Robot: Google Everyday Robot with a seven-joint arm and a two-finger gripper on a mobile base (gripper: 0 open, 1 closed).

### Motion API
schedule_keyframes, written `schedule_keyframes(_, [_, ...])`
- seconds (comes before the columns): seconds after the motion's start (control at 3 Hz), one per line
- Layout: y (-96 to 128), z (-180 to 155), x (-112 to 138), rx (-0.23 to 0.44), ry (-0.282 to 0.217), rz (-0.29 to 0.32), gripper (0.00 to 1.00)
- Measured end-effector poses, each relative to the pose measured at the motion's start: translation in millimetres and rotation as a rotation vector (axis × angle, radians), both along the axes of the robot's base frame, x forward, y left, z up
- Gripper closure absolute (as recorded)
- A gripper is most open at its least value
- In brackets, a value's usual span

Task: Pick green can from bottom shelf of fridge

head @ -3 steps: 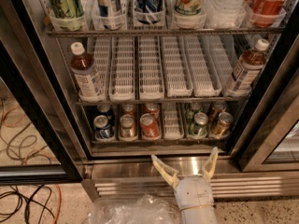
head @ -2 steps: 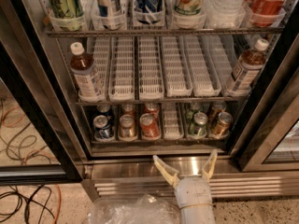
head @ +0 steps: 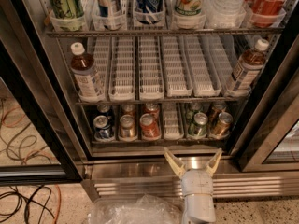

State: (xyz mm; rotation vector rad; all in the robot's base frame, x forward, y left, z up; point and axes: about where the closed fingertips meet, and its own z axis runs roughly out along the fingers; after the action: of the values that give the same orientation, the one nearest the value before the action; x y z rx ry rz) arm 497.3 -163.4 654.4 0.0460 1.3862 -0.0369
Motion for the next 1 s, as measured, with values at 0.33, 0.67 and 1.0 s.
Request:
schedule_keyframes(0.33, [-16,-16,11,0.013,0.013,-0.043,0.0])
schedule_keyframes(0.67, [-25,-53,17,0.007,0.055,-0.076,0.0])
schedule_keyframes(1.0, [-25,-53,17,0.007,0.055,-0.076,0.0])
